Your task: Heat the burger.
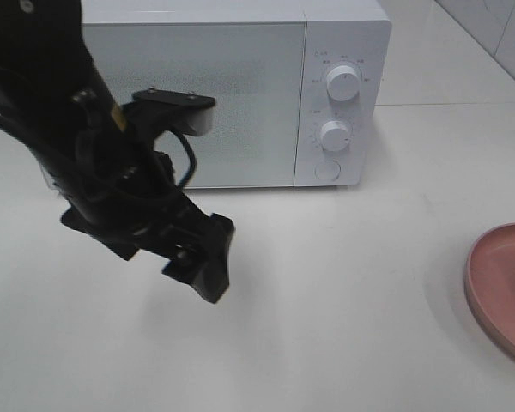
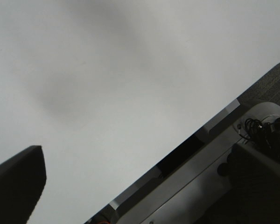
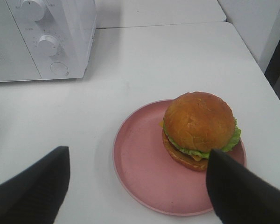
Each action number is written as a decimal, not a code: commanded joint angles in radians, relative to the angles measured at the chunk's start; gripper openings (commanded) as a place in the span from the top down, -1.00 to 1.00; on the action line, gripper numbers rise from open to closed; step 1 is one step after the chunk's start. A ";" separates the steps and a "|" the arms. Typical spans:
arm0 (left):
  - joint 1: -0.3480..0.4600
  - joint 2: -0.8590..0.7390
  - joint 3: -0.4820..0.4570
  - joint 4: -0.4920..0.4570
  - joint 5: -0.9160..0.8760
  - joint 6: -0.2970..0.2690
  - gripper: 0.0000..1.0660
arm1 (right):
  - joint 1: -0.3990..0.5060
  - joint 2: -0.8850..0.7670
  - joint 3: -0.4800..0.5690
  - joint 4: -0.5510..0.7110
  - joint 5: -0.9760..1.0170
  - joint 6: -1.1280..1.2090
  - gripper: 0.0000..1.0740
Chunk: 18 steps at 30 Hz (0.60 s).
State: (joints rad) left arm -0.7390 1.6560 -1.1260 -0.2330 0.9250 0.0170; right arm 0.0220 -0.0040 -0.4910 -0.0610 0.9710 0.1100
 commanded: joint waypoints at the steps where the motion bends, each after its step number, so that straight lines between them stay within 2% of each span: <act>1: 0.077 -0.051 -0.005 0.004 0.076 0.000 -0.87 | -0.007 -0.027 0.002 0.000 -0.008 -0.009 -0.42; 2: 0.077 -0.051 -0.005 0.004 0.076 0.000 -0.87 | -0.007 -0.027 0.002 0.000 -0.008 -0.009 -0.42; 4: 0.164 -0.100 -0.005 0.006 0.136 0.002 -0.87 | -0.007 -0.027 0.002 0.000 -0.008 -0.009 -0.42; 5: 0.164 -0.100 -0.005 0.006 0.136 0.002 -0.87 | -0.007 -0.027 0.002 0.000 -0.008 -0.009 -0.42; 7: 0.264 -0.158 -0.005 0.007 0.186 0.010 -0.87 | -0.007 -0.027 0.002 0.000 -0.008 -0.009 -0.42; 8: 0.264 -0.158 -0.005 0.007 0.186 0.010 -0.87 | -0.007 -0.027 0.002 0.000 -0.008 -0.009 -0.42; 9: 0.336 -0.189 -0.005 0.008 0.217 0.019 -0.87 | -0.007 -0.027 0.002 0.000 -0.008 -0.009 -0.42; 10: 0.336 -0.189 -0.005 0.008 0.217 0.019 -0.87 | -0.007 -0.027 0.002 0.000 -0.008 -0.009 -0.42; 11: 0.422 -0.219 -0.005 0.008 0.258 0.032 -0.87 | -0.007 -0.027 0.002 0.000 -0.008 -0.009 -0.42; 12: 0.464 -0.236 -0.005 0.008 0.277 0.040 -0.87 | -0.007 -0.027 0.002 0.000 -0.008 -0.009 -0.42; 13: 0.464 -0.236 -0.005 0.008 0.277 0.040 -0.87 | -0.007 -0.027 0.002 0.000 -0.008 -0.009 -0.42; 15: 0.606 -0.298 -0.005 0.010 0.322 0.073 -0.87 | -0.007 -0.027 0.002 0.000 -0.008 -0.009 -0.42; 16: 0.606 -0.298 -0.005 0.010 0.322 0.073 -0.87 | -0.007 -0.027 0.002 0.000 -0.008 -0.009 -0.42; 18: 0.694 -0.345 -0.004 0.010 0.330 0.064 -0.87 | -0.007 -0.027 0.002 0.000 -0.008 -0.009 -0.42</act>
State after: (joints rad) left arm -0.1100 1.3530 -1.1270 -0.2180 1.2100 0.0770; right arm 0.0220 -0.0040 -0.4910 -0.0610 0.9710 0.1100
